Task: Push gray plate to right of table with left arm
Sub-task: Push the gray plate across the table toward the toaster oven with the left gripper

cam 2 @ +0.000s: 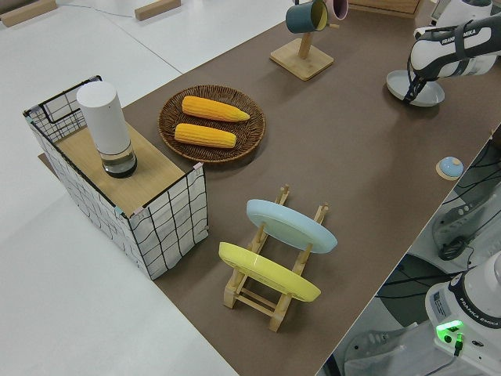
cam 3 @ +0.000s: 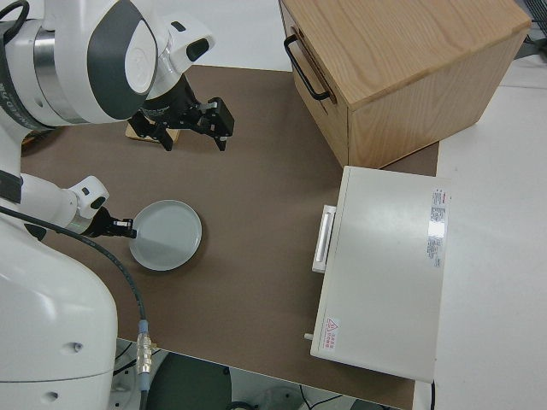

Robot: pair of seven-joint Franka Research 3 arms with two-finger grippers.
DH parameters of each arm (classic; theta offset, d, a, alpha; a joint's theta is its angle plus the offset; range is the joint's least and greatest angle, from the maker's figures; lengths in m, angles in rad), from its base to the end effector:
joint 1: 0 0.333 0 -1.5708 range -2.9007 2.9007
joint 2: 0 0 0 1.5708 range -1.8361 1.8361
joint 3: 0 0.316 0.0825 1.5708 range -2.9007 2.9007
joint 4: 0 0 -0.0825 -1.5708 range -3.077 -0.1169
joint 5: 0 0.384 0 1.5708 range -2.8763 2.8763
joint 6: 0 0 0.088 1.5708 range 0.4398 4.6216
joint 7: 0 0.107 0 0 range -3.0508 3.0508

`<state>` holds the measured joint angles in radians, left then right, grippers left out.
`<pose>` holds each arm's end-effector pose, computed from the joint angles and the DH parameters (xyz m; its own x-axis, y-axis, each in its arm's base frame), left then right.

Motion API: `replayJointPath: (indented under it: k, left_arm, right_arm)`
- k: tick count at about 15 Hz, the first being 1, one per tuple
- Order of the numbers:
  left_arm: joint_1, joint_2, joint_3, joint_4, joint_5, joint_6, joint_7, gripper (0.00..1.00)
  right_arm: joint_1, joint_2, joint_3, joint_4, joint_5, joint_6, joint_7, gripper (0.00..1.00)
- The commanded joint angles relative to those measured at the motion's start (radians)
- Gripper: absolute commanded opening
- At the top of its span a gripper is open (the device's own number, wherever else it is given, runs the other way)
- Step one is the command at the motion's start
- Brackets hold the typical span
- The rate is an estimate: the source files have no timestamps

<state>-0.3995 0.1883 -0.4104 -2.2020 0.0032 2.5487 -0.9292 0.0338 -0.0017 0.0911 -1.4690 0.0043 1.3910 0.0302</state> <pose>0.3927 -0.4085 0.3206 0.9900 0.1334 0.0452 0.1232 -0.9756 0.1816 0.5307 0.0672 0.6575 0.9926 0.0949 -0.0763 0.0951 -0.9955 -0.0018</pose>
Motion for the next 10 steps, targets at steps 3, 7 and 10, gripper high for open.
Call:
replayJointPath:
  k: [3,7,10]
  left_arm:
    - [-0.091,0.166,0.01,0.189,0.187,-0.054,-0.244,0.0]
    - [-0.142,0.224,0.015,0.27,0.231,-0.056,-0.328,0.0]
    - [-0.162,0.246,0.016,0.303,0.248,-0.07,-0.361,0.0]
  right_arm:
    - [-0.011,-0.008,0.006,-0.001,0.008,-0.012,-0.003,0.983]
    - [-0.011,-0.008,0.006,0.001,0.008,-0.012,-0.003,0.983]
    - [-0.011,-0.008,0.006,0.001,0.008,-0.012,-0.003,0.983]
